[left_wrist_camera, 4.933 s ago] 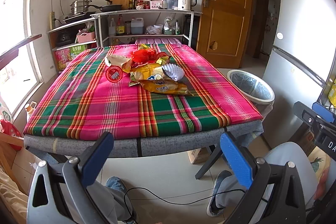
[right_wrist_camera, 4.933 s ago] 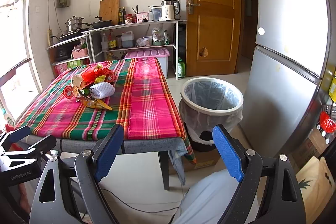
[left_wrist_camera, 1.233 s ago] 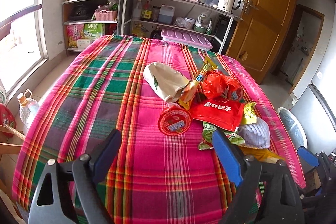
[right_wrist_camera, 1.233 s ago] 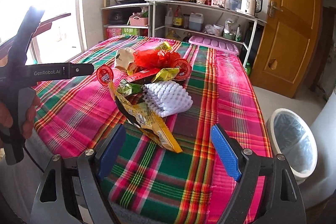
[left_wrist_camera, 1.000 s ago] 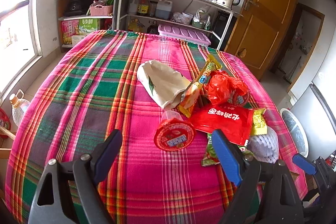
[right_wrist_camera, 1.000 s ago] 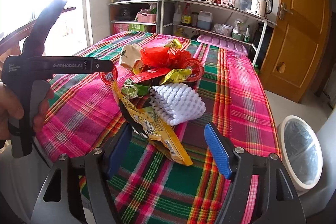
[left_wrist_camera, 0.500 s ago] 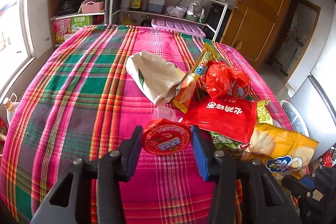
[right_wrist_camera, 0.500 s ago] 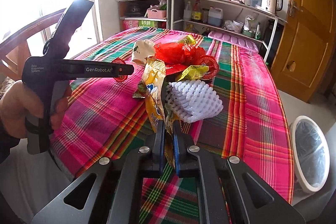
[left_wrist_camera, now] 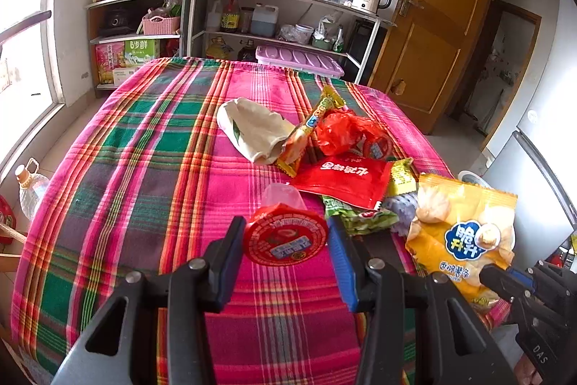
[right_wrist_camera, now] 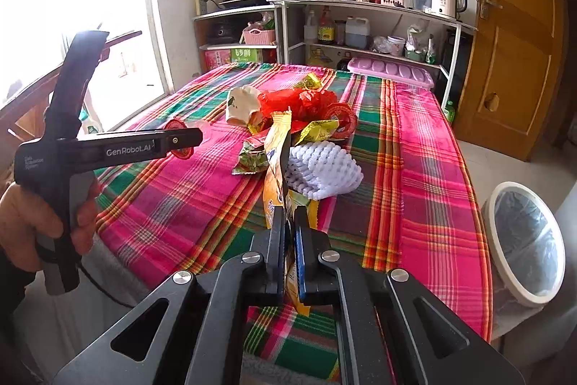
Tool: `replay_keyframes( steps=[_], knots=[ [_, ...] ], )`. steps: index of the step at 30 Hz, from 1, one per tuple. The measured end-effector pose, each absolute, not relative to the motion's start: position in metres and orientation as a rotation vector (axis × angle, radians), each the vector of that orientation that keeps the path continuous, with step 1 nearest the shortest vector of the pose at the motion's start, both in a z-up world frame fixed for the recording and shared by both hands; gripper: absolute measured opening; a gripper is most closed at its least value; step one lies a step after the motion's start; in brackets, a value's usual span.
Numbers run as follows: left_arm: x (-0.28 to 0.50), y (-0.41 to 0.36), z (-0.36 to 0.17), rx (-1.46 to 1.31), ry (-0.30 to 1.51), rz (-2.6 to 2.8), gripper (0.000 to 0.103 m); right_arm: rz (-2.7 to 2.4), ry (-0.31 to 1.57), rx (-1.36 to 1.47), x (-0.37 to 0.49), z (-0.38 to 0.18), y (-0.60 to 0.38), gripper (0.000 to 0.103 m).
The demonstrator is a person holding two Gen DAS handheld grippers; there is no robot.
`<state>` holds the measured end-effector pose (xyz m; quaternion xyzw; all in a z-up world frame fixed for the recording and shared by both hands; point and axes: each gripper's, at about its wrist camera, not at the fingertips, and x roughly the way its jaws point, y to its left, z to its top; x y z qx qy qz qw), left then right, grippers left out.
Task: Collect trash
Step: 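Carry the red lid and chip bag over the white bin and open both tools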
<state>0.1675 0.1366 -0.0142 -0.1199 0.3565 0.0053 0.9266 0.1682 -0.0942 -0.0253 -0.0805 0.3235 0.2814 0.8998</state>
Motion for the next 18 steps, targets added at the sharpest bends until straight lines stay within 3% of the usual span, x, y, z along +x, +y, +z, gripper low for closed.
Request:
replay_keyframes(
  steps=[18],
  knots=[
    [0.146,0.046,0.026,-0.194,0.683,-0.168,0.048,0.407,0.617,-0.055,0.161,0.0,-0.171,0.004]
  ],
)
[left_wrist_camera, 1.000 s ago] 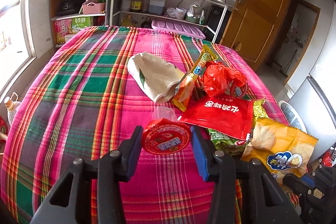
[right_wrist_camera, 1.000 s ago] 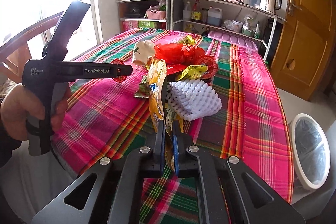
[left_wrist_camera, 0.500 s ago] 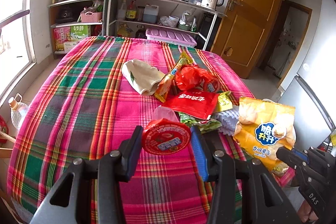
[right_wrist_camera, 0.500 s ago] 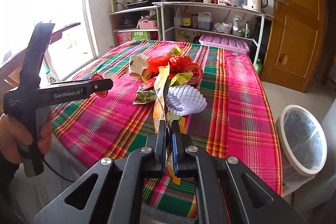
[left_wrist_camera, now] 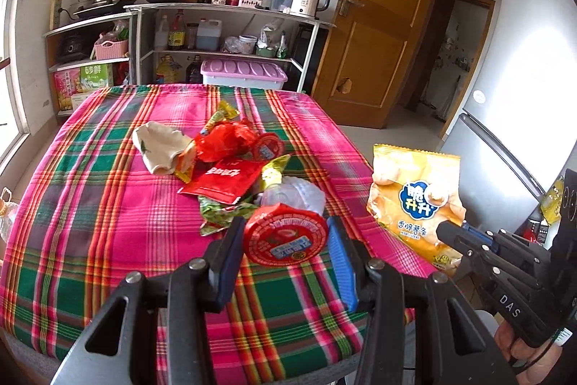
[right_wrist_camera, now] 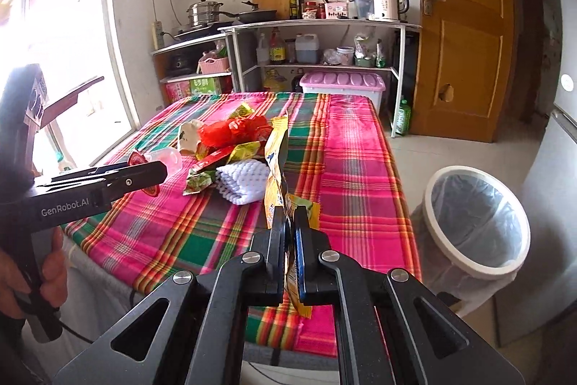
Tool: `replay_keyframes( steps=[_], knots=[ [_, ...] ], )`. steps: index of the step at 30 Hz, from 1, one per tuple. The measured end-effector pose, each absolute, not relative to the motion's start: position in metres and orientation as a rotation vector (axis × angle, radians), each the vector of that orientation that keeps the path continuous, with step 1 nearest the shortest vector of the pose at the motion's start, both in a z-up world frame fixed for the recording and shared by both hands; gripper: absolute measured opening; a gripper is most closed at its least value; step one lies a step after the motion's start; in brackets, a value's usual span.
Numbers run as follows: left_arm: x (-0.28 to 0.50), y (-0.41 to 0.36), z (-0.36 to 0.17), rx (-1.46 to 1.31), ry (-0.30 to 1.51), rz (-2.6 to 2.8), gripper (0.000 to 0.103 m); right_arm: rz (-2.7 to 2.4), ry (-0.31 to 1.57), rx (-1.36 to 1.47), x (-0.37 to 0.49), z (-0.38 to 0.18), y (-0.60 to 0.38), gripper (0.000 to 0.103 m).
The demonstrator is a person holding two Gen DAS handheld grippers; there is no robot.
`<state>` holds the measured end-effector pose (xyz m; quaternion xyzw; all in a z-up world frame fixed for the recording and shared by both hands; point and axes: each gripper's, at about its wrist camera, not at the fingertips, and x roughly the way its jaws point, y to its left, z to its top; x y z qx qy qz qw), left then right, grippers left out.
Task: Collect trash
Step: 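Carry the red lid and chip bag over the white bin and open both tools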
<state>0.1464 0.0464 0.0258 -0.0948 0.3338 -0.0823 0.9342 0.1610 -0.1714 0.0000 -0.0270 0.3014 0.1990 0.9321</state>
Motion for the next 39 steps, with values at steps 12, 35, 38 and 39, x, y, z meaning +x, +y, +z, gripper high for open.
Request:
replay_keyframes(
  steps=[12,35,38,39],
  knots=[
    [0.196,-0.038,0.03,-0.15,0.689,-0.343,0.048,0.21,0.629,0.003,0.193,-0.012,-0.254,0.005],
    [0.318,-0.212,-0.027,-0.042,0.891,-0.58,0.048,-0.052,0.76,0.158,0.29,-0.08,-0.385,0.005],
    [0.325,-0.227,-0.037,-0.034,0.923,-0.587,0.048,-0.054,0.777,0.175,0.294,-0.09,-0.392,0.005],
    [0.327,-0.231,-0.04,-0.033,0.936,-0.586,0.048,-0.054,0.782,0.179,0.295,-0.092,-0.394,0.005]
  ],
)
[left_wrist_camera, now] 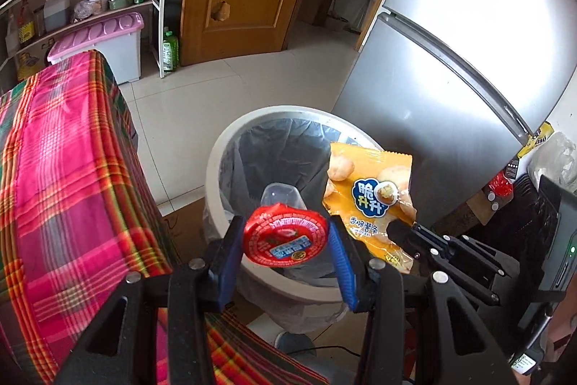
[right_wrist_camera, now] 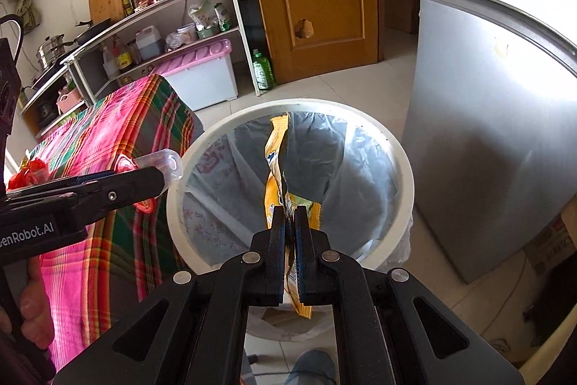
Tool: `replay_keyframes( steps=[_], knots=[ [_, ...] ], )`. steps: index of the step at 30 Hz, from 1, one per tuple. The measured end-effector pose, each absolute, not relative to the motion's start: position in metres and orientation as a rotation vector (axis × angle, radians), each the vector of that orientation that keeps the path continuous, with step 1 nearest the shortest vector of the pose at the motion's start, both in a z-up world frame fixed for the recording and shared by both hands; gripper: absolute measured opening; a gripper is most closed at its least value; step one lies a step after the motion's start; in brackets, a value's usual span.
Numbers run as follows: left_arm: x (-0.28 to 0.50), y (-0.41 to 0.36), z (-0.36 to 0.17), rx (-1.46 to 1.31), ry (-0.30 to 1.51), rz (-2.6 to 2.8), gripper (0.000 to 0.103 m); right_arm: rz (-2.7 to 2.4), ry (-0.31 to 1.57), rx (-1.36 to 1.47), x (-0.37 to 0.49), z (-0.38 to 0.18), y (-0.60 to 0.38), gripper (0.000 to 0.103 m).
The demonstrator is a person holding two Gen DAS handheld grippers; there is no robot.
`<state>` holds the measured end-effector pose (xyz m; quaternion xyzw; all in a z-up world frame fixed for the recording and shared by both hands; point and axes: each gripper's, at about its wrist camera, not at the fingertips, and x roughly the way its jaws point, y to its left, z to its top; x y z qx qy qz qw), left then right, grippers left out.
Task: Collect trash
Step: 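Carry the red lid and chip bag over the white bin and open both tools, then move both open tools back over the trash on the table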
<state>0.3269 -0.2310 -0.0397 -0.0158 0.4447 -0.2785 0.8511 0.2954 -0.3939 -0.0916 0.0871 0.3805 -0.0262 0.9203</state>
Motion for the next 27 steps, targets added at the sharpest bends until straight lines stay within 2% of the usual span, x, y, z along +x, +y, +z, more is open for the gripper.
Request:
replay_keyframes(
  steps=[5,8,12,18,25,27],
  knots=[
    [0.34,-0.243,-0.055,-0.053,0.997,-0.611,0.049,-0.057,0.783,0.196,0.296,-0.096,-0.402,0.009],
    [0.343,-0.243,-0.061,-0.068,1.009,-0.599,0.062,-0.057,0.79,0.193,0.296,-0.097,-0.402,0.01],
    [0.342,-0.235,-0.058,-0.095,0.996,-0.595,0.067,-0.063,0.787,0.204,0.292,-0.096,-0.402,0.011],
    [0.332,-0.214,-0.043,-0.121,0.962,-0.578,0.067,-0.07,0.773,0.213,0.281,-0.088,-0.402,0.013],
    [0.296,-0.178,-0.01,-0.129,0.83,-0.545,0.067,-0.014,0.724,0.224,0.258,-0.065,-0.384,0.013],
    [0.285,-0.161,-0.002,-0.15,0.803,-0.528,0.063,0.014,0.71,0.225,0.251,-0.056,-0.373,0.013]
  ],
)
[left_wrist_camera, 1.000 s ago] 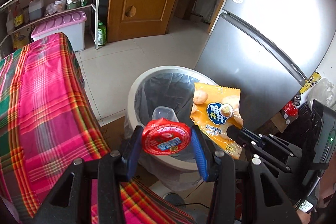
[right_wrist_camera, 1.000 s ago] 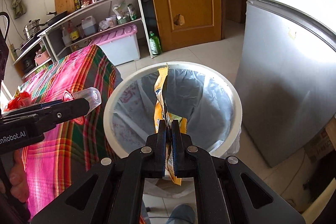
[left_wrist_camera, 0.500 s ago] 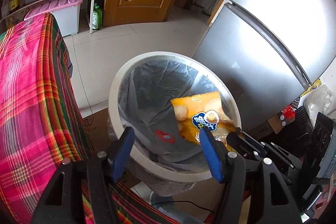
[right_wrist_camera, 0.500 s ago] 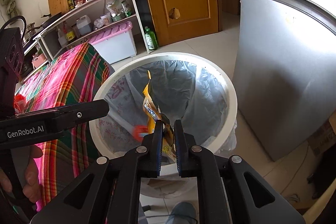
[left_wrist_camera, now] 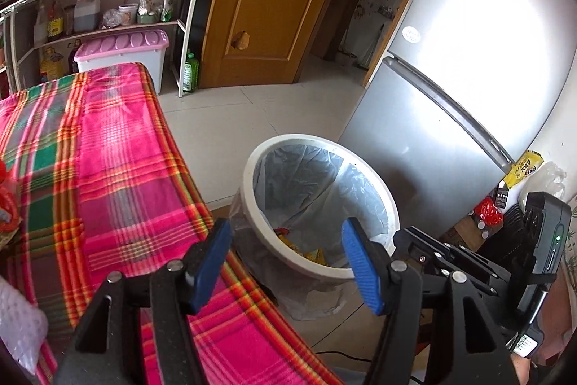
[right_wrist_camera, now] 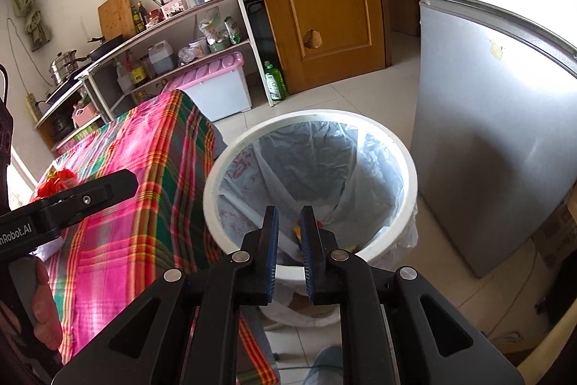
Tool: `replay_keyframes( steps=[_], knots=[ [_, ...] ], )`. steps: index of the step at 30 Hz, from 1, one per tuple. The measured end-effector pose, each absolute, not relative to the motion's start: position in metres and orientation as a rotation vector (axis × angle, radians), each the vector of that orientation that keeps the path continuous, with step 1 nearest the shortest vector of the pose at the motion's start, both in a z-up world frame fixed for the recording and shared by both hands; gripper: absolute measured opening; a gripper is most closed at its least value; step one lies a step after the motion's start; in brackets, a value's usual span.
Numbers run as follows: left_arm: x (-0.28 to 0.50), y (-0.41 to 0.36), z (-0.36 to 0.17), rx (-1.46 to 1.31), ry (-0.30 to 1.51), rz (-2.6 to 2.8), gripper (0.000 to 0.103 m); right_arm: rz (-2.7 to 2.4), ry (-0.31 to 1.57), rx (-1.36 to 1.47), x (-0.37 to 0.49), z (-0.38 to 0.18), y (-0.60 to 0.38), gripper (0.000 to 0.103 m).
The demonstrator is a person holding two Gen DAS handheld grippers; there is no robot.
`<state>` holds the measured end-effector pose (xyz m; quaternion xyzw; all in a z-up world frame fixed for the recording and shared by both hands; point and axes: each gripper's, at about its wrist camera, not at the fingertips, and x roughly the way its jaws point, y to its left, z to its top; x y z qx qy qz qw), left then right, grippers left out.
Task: Collect trash
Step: 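Move both open tools back over the trash on the table, then grasp the white foam fruit net with the right tool while the left tool grasps the green snack bag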
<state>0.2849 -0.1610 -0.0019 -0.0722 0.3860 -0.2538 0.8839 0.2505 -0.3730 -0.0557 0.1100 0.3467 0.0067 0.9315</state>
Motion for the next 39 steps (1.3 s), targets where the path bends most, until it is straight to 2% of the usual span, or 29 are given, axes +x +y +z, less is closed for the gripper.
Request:
replay_keyframes(
  steps=[5,18,21,23,24,34,39],
  knots=[
    [0.256,-0.116,0.017,-0.172,0.739,-0.449,0.055,0.084,0.674,0.202,0.234,-0.033,-0.339,0.013],
    [0.184,0.006,0.033,-0.196,0.663,-0.236,0.055,0.376,0.645,0.081,0.207,-0.002,-0.222,0.013],
    [0.173,0.027,0.029,-0.201,0.664,-0.186,0.055,0.437,0.654,0.056,0.203,-0.004,-0.198,0.024],
    [0.167,0.039,0.025,-0.205,0.663,-0.152,0.055,0.474,0.662,0.03,0.202,-0.007,-0.181,0.046],
    [0.165,0.047,0.022,-0.21,0.665,-0.135,0.055,0.487,0.664,0.019,0.202,-0.008,-0.174,0.05],
    [0.167,0.102,-0.009,-0.263,0.711,-0.04,0.055,0.561,0.721,-0.059,0.223,-0.033,-0.131,0.052],
    [0.18,0.109,-0.024,-0.295,0.744,-0.042,0.059,0.594,0.744,-0.088,0.244,-0.044,-0.115,0.052]
  ],
)
